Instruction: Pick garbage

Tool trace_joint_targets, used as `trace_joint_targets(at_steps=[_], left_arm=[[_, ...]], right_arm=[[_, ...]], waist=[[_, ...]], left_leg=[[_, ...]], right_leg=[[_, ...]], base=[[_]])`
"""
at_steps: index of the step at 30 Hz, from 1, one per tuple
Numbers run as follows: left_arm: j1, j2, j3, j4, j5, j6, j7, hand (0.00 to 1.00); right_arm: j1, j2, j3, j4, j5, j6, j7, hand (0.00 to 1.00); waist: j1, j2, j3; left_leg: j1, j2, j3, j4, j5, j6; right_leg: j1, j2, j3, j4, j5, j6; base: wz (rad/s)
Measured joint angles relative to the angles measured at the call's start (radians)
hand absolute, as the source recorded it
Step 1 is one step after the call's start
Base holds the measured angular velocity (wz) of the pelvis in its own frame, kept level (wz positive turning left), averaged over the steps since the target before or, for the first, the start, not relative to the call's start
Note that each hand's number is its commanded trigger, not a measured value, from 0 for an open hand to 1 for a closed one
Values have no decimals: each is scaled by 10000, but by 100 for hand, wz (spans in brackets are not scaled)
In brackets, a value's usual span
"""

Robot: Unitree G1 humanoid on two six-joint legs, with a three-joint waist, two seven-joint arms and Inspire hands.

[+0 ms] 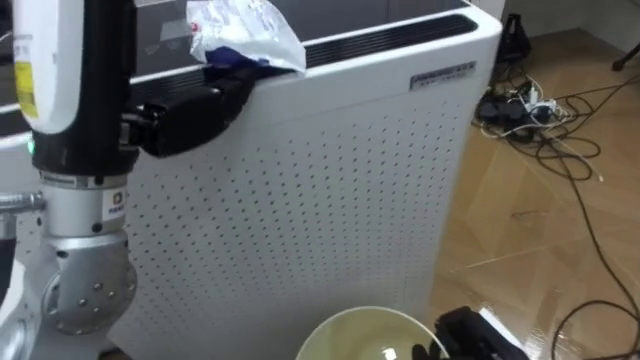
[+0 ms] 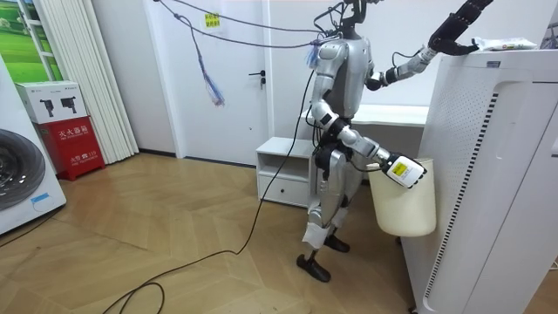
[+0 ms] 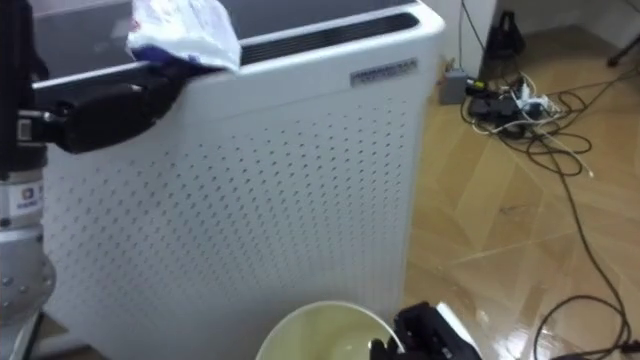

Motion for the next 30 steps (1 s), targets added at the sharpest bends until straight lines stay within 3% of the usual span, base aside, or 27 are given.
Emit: trace_joint_targets(at_steps=[2, 4, 9, 16, 21, 22, 23, 24, 25, 26, 30], left_arm=[[-16, 154, -3, 103, 5, 28, -230, 0], [-15, 325, -19, 173, 1, 145, -620, 0], [-11, 365, -95, 276, -87, 382, -1600, 0], [139, 657, -86, 273, -102, 606, -3243, 0], [139, 709, -68, 175, -247, 889, -4217, 0], [136, 780, -69, 176, -304, 944, -4442, 10], [136, 823, -69, 176, -337, 958, -4554, 55], [136, 929, -70, 176, -448, 992, -4757, 76], [135, 1046, -70, 175, -548, 1034, -4924, 90], [134, 1074, -69, 168, -590, 1064, -5011, 100], [112, 1156, -44, 168, -830, 1250, -5588, 100]], right_arm=[[0, -23, -1, 0, 0, 55, -43, 100], [1, -15, -2, 0, 5, 107, -36, 100], [1, -50, -85, -1, 16, 273, 183, 100], [-2, -48, -82, 2, 5, 828, 368, 100], [-6, -62, -82, -9, 5, 977, 593, 100], [-11, -64, -83, -14, 5, 976, 609, 100], [-18, -63, -82, -14, 5, 976, 608, 100], [-36, -63, -82, -14, 5, 977, 606, 100], [-38, -64, -83, -14, 5, 977, 604, 100], [-38, -67, -82, -14, 5, 977, 604, 100], [-39, -115, -83, -14, 4, 979, 594, 100]], waist=[[-162, 67, -4], [-223, 10, 60], [-235, -100, 134], [-112, 78, 34], [-83, 156, 17], [-106, 161, 12], [-119, 164, 11], [-144, 165, 10], [-165, 165, 10], [-164, 165, 10], [-184, 196, -10]], left_leg=[[46, 10, 19, -71, 6, -9], [123, 13, 29, -112, 5, -8], [205, -21, 16, -62, -2, 11], [196, -16, 10, -52, 2, 12], [181, -10, 11, -57, 2, 12], [184, -14, 9, -55, 2, 12], [186, -14, 8, -54, 2, 12], [187, -14, 9, -51, 2, 13], [190, -14, 10, -50, 3, 13], [192, -13, 10, -50, 3, 13], [201, -12, 12, -45, 3, 13]], right_leg=[[4, 78, -32, 18, -1, -2], [-24, 89, -55, 141, -6, -4], [-20, 64, -44, 178, 34, 55], [-27, 85, -48, 182, 30, 41], [-53, 84, -54, 189, 27, 40], [-52, 84, -54, 194, 27, 40], [-52, 84, -54, 200, 26, 40], [-53, 83, -54, 207, 26, 41], [-55, 82, -54, 214, 26, 41], [-50, 83, -54, 216, 25, 41], [-37, 83, -57, 231, 25, 40]], base=[[5], [0], [-4], [0], [0], [0], [0], [0], [0], [0], [0]])
